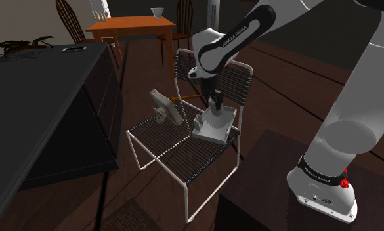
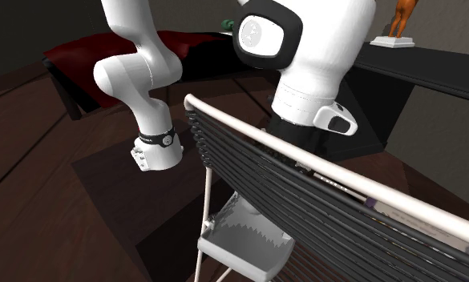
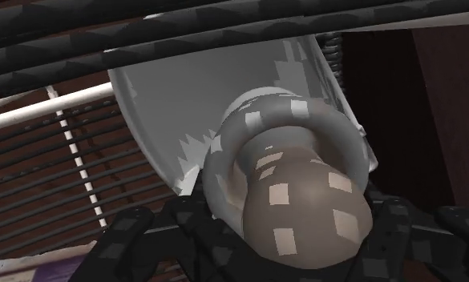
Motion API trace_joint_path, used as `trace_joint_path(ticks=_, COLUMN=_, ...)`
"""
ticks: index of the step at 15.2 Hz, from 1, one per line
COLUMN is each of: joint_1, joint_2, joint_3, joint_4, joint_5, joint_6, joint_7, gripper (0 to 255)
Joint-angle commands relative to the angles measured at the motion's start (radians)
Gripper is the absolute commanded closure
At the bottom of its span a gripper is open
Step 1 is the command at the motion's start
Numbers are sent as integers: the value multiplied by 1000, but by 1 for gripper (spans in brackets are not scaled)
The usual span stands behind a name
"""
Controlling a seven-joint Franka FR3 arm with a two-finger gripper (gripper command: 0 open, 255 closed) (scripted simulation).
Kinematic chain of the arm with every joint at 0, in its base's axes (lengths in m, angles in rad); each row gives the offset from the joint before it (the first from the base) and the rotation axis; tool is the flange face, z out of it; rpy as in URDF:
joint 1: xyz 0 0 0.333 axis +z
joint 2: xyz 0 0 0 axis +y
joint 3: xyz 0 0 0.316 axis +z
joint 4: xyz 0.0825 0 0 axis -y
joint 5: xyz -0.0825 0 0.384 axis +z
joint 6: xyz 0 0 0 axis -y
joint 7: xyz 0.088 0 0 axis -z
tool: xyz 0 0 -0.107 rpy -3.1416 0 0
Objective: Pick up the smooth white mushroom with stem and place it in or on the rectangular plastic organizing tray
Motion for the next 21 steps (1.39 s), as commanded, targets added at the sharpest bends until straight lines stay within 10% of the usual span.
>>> trace_joint_path(ticks=1, joint_1=-8, joint_2=29, joint_3=-9, joint_4=-6, joint_5=-69, joint_6=24, joint_7=7, gripper=255)
trace_joint_path(ticks=12, joint_1=-9, joint_2=59, joint_3=-10, joint_4=-20, joint_5=-79, joint_6=68, joint_7=18, gripper=255)
trace_joint_path(ticks=13, joint_1=-9, joint_2=59, joint_3=-10, joint_4=-20, joint_5=-79, joint_6=68, joint_7=18, gripper=0)
trace_joint_path(ticks=21, joint_1=-1, joint_2=14, joint_3=-1, joint_4=36, joint_5=-58, joint_6=-33, joint_7=6, gripper=0)
